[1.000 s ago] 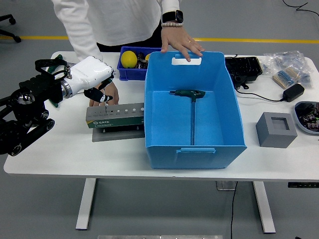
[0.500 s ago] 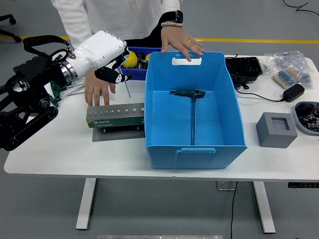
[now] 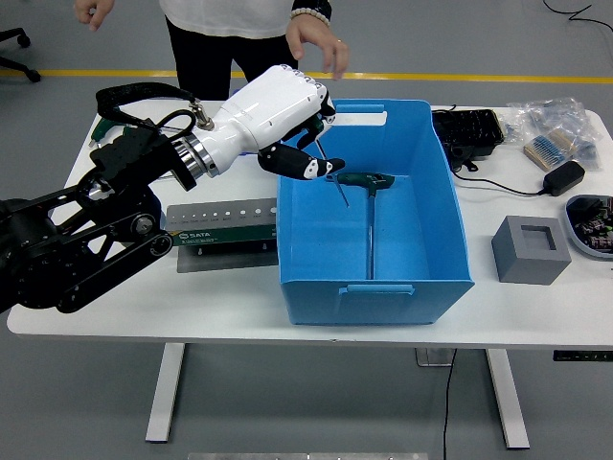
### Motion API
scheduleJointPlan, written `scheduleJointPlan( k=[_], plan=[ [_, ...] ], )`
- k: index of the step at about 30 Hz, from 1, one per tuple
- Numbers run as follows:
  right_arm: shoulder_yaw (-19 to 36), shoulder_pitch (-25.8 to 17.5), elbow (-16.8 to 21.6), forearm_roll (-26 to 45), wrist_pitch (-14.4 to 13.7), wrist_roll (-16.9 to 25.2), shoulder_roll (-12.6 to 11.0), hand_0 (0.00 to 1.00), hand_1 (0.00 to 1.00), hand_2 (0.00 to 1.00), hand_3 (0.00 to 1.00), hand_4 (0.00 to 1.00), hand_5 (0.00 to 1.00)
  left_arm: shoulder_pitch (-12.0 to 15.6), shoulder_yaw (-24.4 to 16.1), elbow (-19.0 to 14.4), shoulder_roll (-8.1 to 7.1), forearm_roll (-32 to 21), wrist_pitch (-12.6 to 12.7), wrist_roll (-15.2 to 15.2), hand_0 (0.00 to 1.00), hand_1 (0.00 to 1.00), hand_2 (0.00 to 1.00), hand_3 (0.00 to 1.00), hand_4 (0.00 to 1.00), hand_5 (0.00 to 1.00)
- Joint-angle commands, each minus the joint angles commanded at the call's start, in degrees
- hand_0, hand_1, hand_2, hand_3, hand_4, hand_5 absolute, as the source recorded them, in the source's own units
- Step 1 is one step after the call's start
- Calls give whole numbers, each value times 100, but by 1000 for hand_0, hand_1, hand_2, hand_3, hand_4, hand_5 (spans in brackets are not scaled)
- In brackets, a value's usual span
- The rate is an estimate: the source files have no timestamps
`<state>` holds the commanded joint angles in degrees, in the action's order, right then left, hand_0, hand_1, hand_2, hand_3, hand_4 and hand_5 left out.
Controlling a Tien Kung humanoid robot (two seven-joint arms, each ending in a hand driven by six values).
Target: Lift tool from toolbox,place it in box,lift tool from toolbox,place it in box
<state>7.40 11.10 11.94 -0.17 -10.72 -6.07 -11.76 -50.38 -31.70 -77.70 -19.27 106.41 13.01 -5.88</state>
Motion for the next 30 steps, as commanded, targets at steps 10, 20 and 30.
scheduleJointPlan(
  k=[10,20,30],
  plan=[
    [-80,64,3,116,5,32,-35,701,698,738,603,832,724,-68,619,482,465,-496,-621,61,422,489,598,627,971,451],
    [-81,78,-1,104,9,31,-46,703,696,739,604,832,724,-36,560,678,488,-410,-862,147,569,683,878,781,981,507],
    [-111,66,-5,163,9,51,-45,702,695,738,603,832,724,753,-748,522,383,-844,-332,187,594,688,856,812,953,532]
  ],
)
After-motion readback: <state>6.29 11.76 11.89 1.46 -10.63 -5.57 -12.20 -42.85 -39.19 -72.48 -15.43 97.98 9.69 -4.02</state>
